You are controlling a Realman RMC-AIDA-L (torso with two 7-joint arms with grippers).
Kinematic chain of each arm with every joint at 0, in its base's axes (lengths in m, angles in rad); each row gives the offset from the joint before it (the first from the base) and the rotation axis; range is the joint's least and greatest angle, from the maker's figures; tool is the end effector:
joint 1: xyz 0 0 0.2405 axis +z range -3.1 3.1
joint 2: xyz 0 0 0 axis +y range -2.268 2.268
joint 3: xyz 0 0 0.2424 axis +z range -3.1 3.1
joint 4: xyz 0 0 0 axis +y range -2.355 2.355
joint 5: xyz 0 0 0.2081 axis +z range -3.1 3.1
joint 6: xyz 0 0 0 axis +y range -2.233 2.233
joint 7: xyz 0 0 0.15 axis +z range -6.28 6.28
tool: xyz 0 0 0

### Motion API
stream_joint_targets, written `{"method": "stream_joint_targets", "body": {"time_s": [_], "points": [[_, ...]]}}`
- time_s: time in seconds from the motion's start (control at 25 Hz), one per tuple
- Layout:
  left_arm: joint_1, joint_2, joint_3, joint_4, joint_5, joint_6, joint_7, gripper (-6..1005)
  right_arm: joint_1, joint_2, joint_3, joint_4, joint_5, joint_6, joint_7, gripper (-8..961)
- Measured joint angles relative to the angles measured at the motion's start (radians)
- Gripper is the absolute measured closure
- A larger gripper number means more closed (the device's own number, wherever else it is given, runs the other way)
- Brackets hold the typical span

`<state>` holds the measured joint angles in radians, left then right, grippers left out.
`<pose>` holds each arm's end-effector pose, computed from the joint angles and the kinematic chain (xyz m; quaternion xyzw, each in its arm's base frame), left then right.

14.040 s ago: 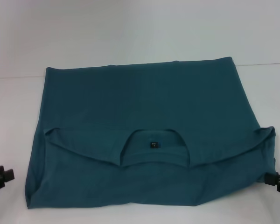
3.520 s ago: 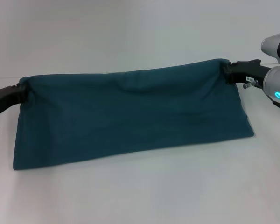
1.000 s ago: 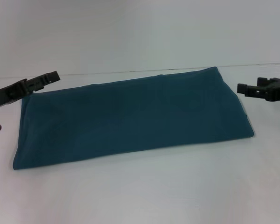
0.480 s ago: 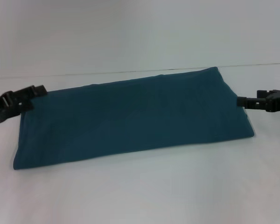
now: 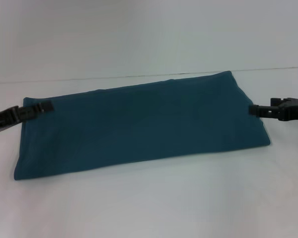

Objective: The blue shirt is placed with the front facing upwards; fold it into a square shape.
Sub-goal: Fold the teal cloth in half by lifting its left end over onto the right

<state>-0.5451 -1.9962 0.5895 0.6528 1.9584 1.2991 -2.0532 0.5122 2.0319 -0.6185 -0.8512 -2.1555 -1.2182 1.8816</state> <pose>-0.2849 0.3727 0.0590 -0.7647 -0.5277 -0.2970 0.2204 0.2999 0.3743 0.0747 -0.8354 0.4152 0.1647 0.3203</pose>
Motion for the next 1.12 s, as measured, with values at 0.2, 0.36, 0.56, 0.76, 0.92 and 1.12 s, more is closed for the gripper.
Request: {"method": "stream_joint_targets", "body": {"time_s": [0.2,0.36,0.56,0.76,0.92,1.12], "points": [[0.002,-0.002,0.047,0.001,0.015,-0.043,0.025,165,0.0,-0.008,0.0,0.008,-0.039,0.036,0.039,21],[0.005,-0.003,0.053,0.005,0.03,-0.069,0.064,156,0.013,-0.012,0.001,0.009,-0.108,0.057,0.103,21],[0.007,-0.018,0.054,0.01,0.032,-0.074,0.123,155,0.033,-0.021,-0.002,0.022,-0.19,0.083,0.202,22],[0.01,-0.029,0.054,0.015,0.033,-0.086,0.158,161,0.041,-0.033,0.003,0.046,-0.214,0.082,0.229,22],[0.014,-0.033,0.055,0.014,0.033,-0.106,0.164,162,0.039,-0.027,0.008,0.048,-0.211,0.09,0.216,22],[0.01,-0.033,0.053,0.016,0.033,-0.122,0.16,165,0.048,-0.048,0.011,0.102,-0.21,0.099,0.241,23]]}}
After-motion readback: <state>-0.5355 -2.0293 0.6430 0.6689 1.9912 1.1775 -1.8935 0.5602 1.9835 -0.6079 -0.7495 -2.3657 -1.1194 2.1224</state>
